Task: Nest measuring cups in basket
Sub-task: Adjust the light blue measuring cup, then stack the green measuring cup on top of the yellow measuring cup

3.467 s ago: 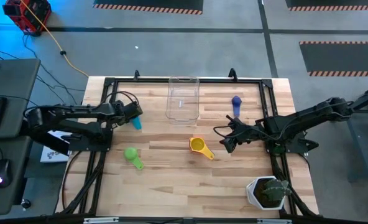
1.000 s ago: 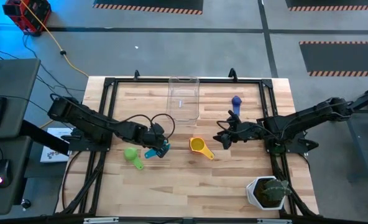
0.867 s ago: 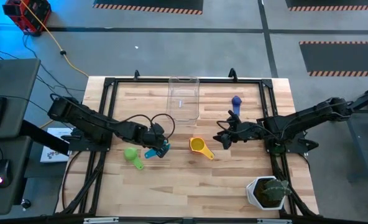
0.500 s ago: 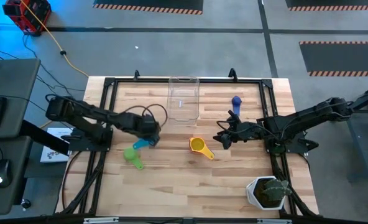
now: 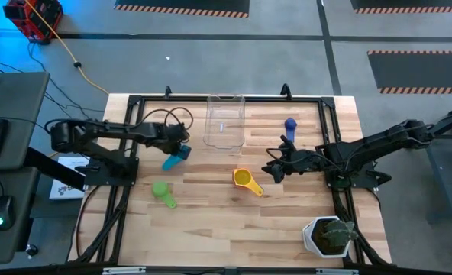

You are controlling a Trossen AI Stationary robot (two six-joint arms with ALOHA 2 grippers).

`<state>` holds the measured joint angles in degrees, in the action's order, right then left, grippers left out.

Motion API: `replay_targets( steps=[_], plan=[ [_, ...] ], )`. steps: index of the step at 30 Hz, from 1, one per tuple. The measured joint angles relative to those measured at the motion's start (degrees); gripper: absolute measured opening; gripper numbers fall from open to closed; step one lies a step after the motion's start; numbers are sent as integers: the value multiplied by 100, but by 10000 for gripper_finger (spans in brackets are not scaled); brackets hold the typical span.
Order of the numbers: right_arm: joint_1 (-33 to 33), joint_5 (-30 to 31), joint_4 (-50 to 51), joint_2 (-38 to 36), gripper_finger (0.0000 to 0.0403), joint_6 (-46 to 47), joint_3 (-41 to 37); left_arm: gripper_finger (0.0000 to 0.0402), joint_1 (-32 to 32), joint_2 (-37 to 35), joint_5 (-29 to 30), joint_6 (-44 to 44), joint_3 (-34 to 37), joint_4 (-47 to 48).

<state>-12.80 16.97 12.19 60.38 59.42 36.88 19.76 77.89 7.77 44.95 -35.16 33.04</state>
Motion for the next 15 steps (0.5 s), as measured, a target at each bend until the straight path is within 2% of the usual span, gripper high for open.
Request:
replay_targets(
  steps=[7, 15],
  plan=[
    [0, 2, 0, 0, 200, -33, 0, 77, 229, 0, -328, -220, -39, 116],
    [0, 2, 0, 0, 200, -35, 0, 139, 424, -346, -67, -769, -606, 664]
  ],
)
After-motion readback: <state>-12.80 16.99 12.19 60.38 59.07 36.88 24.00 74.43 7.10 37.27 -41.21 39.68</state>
